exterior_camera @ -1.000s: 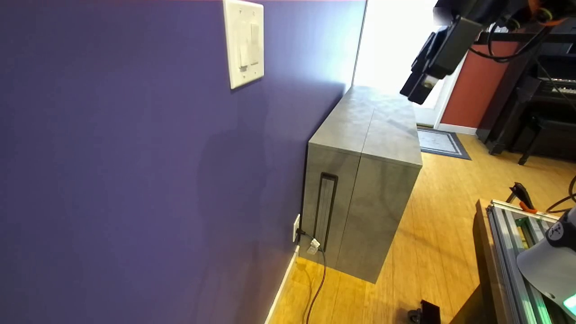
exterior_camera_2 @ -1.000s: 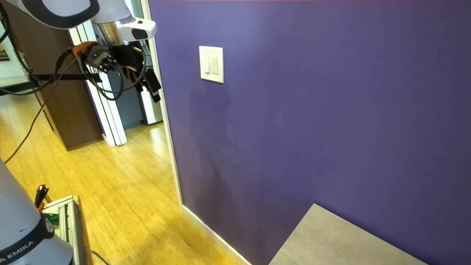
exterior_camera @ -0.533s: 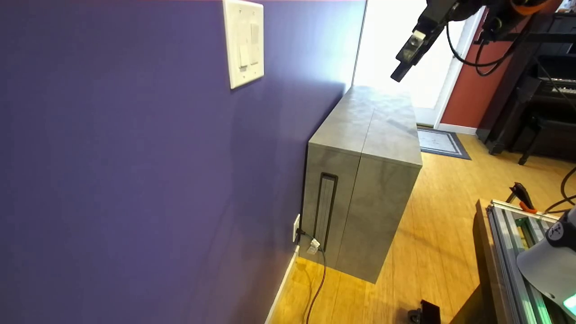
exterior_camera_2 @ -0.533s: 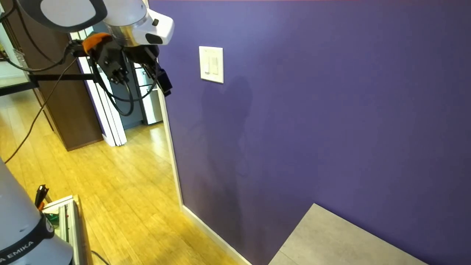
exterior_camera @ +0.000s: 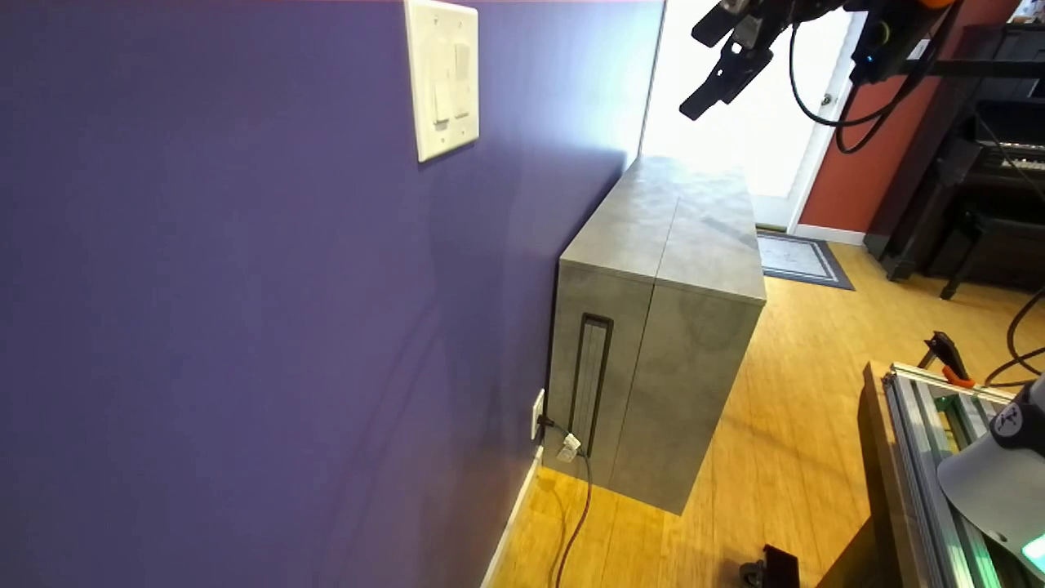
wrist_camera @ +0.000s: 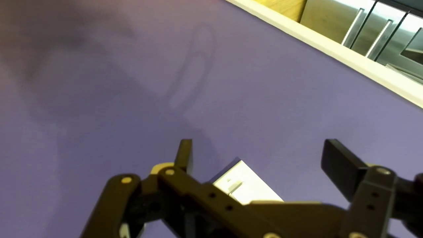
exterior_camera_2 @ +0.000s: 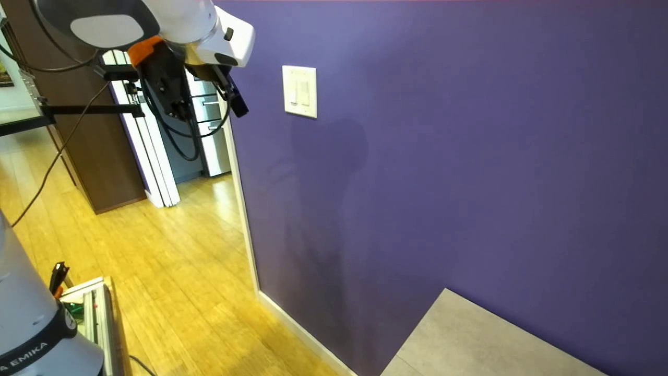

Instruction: Switch off the light

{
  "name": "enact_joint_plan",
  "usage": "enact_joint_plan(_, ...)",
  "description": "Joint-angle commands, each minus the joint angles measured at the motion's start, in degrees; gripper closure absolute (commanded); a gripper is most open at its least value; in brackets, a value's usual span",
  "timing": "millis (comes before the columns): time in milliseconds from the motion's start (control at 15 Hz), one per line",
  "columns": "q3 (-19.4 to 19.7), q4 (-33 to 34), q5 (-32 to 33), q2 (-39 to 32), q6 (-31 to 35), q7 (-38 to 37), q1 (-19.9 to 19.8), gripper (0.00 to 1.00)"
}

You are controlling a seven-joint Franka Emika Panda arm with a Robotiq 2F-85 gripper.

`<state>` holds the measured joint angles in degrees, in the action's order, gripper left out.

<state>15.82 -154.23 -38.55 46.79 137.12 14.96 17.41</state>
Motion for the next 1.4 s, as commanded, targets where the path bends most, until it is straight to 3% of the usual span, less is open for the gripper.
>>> enact_joint_plan(0, -1.51, 0.3, -1.72, -0.47, -1.01, 1.18, -1.95, 0.0)
enact_joint_plan(133, -1.51, 0.31, -1.78, -0.47, -1.02, 1.2, -1.96, 0.0)
enact_joint_plan(400, -0.03, 3.83, -12.43, -6.73, 0.31, 1.48, 1.84, 0.0)
enact_joint_plan(933, -4.14, 14.48, -30.56, -20.16, -4.7, 3.58, -3.19, 0.0)
enact_joint_plan(1333, -7.8, 20.07, -36.77, -28.23, -9.43, 5.32, -9.37, 0.0)
